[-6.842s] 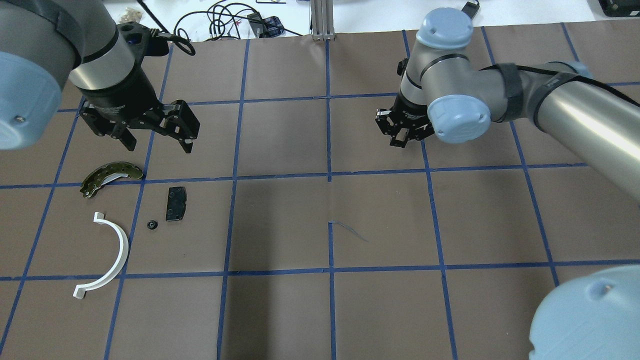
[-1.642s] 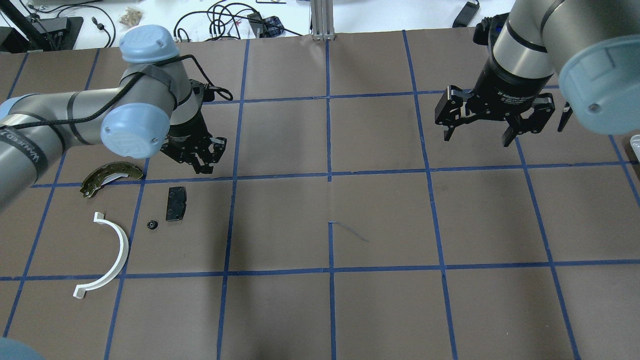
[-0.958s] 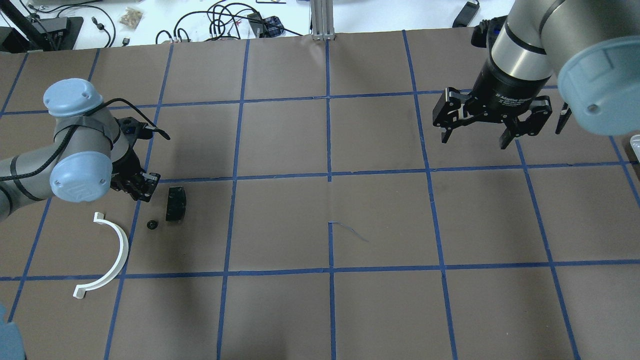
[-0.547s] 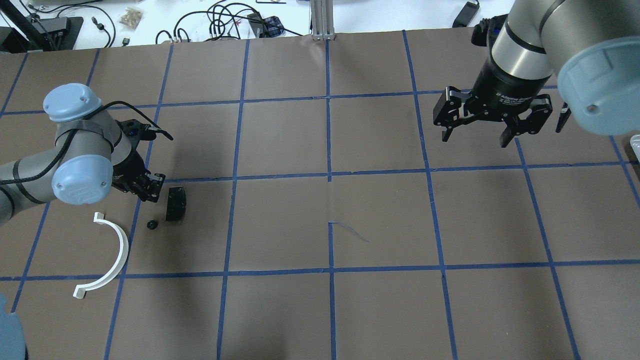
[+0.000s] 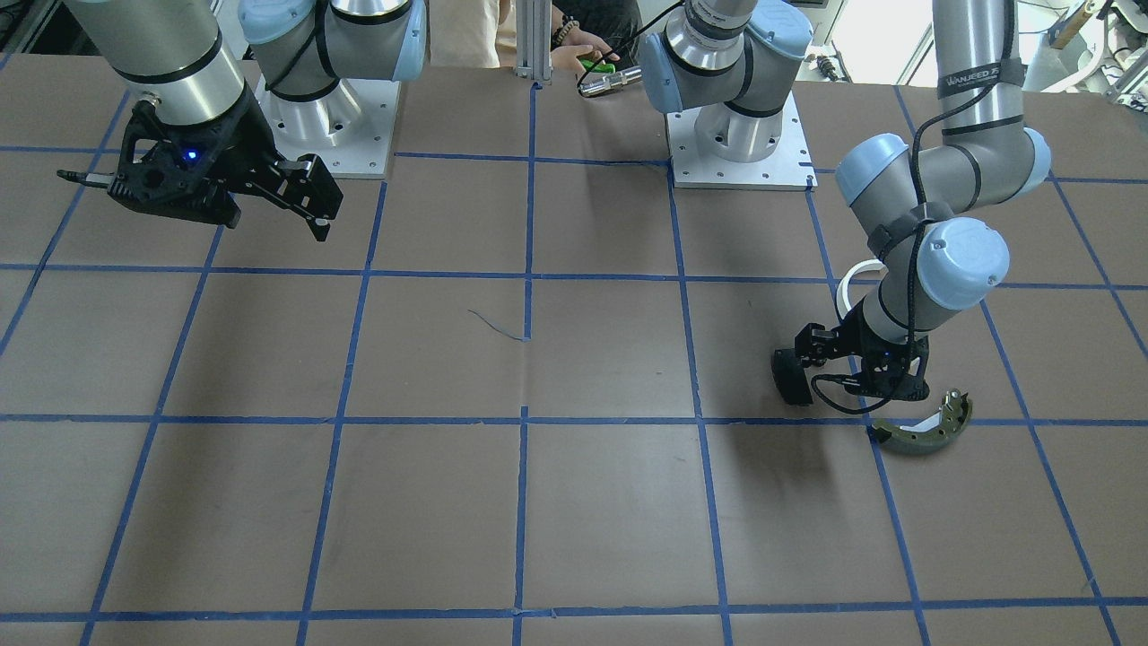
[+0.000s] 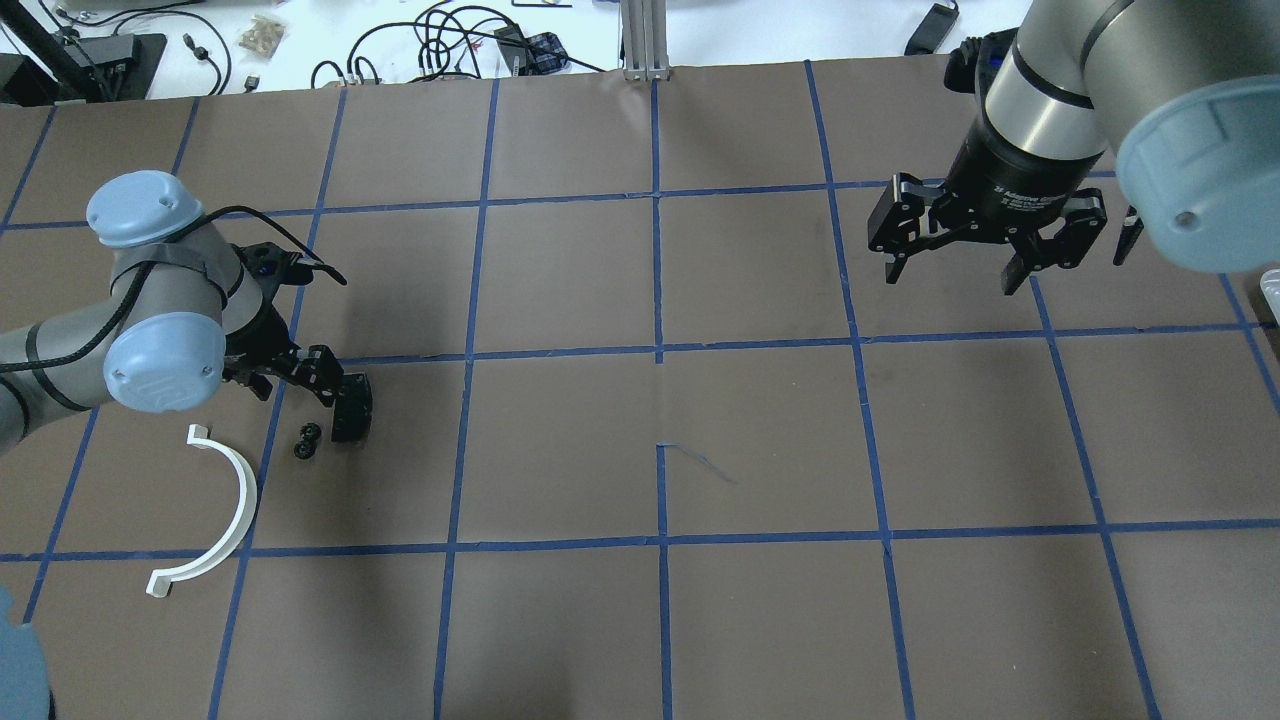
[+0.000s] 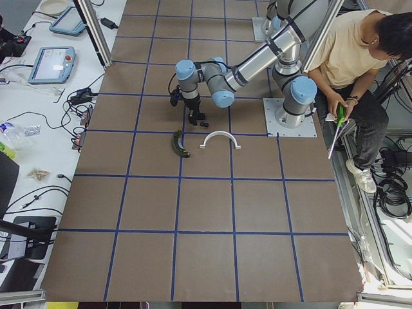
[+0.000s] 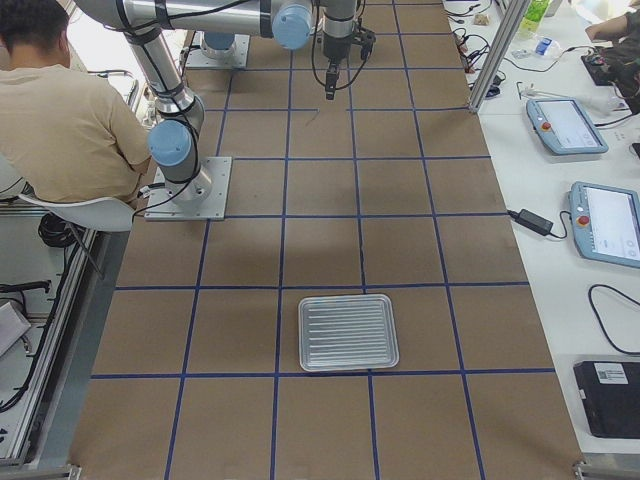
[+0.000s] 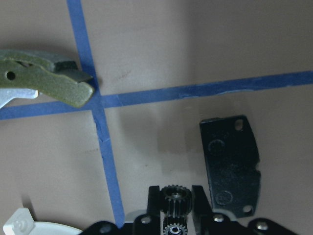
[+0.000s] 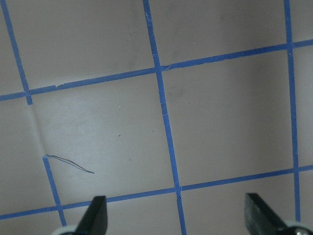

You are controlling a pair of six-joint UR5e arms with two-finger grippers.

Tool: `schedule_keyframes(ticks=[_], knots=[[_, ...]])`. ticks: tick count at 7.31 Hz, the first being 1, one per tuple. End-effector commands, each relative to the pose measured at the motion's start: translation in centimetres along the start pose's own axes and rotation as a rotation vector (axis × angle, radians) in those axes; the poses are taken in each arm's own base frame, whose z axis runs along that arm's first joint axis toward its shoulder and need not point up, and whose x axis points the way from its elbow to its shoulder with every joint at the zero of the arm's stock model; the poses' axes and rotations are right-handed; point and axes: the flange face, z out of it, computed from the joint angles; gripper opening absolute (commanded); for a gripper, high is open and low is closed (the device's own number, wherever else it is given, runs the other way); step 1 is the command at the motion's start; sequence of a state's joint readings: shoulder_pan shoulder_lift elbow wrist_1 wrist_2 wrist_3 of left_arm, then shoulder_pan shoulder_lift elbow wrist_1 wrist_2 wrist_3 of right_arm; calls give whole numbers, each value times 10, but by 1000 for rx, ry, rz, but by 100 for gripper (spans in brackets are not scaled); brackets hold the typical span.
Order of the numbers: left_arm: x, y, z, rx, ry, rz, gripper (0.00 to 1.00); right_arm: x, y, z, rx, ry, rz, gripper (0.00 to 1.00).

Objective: Place bearing gear from tray to pile

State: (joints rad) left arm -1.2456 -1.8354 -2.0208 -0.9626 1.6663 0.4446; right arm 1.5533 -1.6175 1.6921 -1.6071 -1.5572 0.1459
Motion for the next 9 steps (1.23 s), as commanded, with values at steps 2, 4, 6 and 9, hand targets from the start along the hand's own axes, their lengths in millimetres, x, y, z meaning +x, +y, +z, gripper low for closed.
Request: schedule_keyframes(ticks=[2, 4, 6, 9], knots=[[11, -1, -41, 47, -19, 6, 100, 0, 1, 1, -3, 0, 1, 100], [86, -9, -122, 35, -23, -22, 100, 0, 1, 3, -6, 1, 4, 100], [159, -19, -233, 41, -18, -43, 100, 0, 1, 3, -8, 1, 7, 100], [196, 5, -315, 106, 8, -69, 100, 0, 0, 2, -5, 1, 7, 100]])
